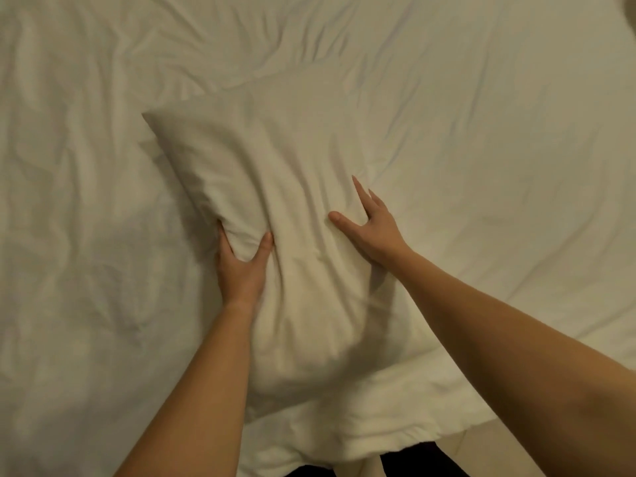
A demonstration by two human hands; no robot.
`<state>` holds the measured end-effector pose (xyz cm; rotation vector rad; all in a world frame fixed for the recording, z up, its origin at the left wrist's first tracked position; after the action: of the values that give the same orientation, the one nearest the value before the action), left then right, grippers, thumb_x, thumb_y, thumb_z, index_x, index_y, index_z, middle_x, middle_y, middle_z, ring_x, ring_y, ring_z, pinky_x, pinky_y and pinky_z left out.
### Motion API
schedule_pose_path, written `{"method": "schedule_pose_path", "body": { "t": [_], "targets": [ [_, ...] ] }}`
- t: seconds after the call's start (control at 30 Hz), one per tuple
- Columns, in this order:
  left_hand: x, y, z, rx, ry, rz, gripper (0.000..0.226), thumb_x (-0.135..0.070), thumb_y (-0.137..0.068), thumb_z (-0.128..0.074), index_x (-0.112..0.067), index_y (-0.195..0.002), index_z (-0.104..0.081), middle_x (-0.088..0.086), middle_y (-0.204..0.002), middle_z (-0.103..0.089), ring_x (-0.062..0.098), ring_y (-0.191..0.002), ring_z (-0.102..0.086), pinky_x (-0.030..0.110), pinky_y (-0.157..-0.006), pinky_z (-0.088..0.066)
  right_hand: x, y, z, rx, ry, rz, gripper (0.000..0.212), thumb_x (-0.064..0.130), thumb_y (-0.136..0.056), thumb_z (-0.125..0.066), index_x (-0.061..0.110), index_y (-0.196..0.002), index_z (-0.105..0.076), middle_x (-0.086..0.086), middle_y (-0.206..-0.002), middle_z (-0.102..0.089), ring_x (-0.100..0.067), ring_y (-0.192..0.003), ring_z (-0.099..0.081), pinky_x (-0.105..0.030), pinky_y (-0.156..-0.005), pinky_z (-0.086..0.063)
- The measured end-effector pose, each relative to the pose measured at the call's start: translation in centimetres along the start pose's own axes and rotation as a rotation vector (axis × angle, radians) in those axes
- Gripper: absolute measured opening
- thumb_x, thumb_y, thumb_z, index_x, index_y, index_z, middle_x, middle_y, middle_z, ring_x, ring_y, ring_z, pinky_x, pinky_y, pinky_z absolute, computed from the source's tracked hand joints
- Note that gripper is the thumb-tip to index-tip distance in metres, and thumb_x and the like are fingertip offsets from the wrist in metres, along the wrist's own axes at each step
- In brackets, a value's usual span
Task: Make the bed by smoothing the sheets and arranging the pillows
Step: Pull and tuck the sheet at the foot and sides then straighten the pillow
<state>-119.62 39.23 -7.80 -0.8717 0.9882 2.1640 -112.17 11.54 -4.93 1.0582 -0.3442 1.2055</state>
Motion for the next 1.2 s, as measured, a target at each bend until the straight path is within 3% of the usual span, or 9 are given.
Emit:
{"method": "schedule_pose_path", "body": {
  "t": [0.1,0.2,0.3,0.5,0.77,1.2],
  "targets": [
    [-1.2,1.3,0.9,-0.004,-0.011,-0.013,0.111,-0.089,-0.061,-0.071,-0.028,-0.15,-0.048,-0.002,-0.145,-0.059,0.017,-0.134,-0.055,0.04,-0.114,-0.045,1.6,2.1,0.2,-0.031,-0.017,-0.012,0.097,0.091,-0.067,-0.062,0.066,-0.149,-0.018,0.007,-0.162,-0.033,-0.02,-0.149,-0.032,-0.05,-0.12,-0.033],
    [-3.7,3.8,2.3,-0.005,-0.051,-0.078,0.101,-0.079,-0.069,-0.075,-0.023,-0.149,-0.051,0.007,-0.143,-0.059,0.024,-0.134,-0.054,0.039,-0.115,-0.044,2.9,5.1,0.9,-0.066,-0.004,-0.021,0.095,0.085,-0.071,-0.065,0.063,-0.151,-0.018,0.004,-0.161,-0.032,-0.023,-0.149,-0.027,-0.046,-0.12,-0.03],
    [-5.9,6.7,4.6,0.008,-0.103,-0.107,0.099,-0.065,-0.075,-0.081,-0.022,-0.156,-0.044,0.016,-0.15,-0.049,0.029,-0.142,-0.044,0.036,-0.119,-0.037,4.3,8.5,1.8,-0.104,0.001,-0.017,0.094,0.081,-0.073,-0.066,0.061,-0.152,-0.019,0.002,-0.158,-0.035,-0.025,-0.148,-0.029,-0.045,-0.118,-0.031],
    [-9.2,11.2,11.5,0.065,-0.206,-0.223,0.104,-0.068,-0.074,-0.08,-0.041,-0.161,-0.029,0.015,-0.158,-0.038,0.034,-0.145,-0.04,0.04,-0.117,-0.036,6.7,15.7,0.9,-0.17,-0.037,-0.046,0.099,0.088,-0.069,-0.064,0.059,-0.152,-0.019,-0.001,-0.156,-0.039,-0.03,-0.143,-0.039,-0.053,-0.118,-0.034],
    [-10.8,13.8,23.1,0.058,-0.29,-0.3,0.104,-0.07,-0.074,-0.078,-0.053,-0.158,-0.019,0.008,-0.156,-0.038,0.034,-0.142,-0.042,0.049,-0.115,-0.039,12.9,23.5,-4.5,-0.206,-0.183,0.018,0.094,0.08,-0.073,-0.069,0.056,-0.152,-0.024,0.0,-0.15,-0.045,-0.026,-0.14,-0.044,-0.053,-0.116,-0.038],
    [-9.3,11.1,39.8,-0.124,-0.312,-0.312,0.091,-0.059,-0.081,-0.078,-0.053,-0.156,-0.026,-0.001,-0.145,-0.045,0.029,-0.135,-0.044,0.057,-0.11,-0.04,23.8,26.4,-16.7,-0.06,-0.295,0.132,0.084,0.071,-0.077,-0.071,0.056,-0.15,-0.032,0.004,-0.144,-0.05,-0.018,-0.139,-0.045,-0.046,-0.117,-0.038]
  ]
}}
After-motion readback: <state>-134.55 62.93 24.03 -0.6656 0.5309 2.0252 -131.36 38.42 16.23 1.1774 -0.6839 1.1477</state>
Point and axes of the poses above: each hand's wrist, its own y-axis away from the middle knuckle, its own z-axis out of the back of the hand, x = y × z, the point moved 5 cm from there along -y, towards the middle knuckle
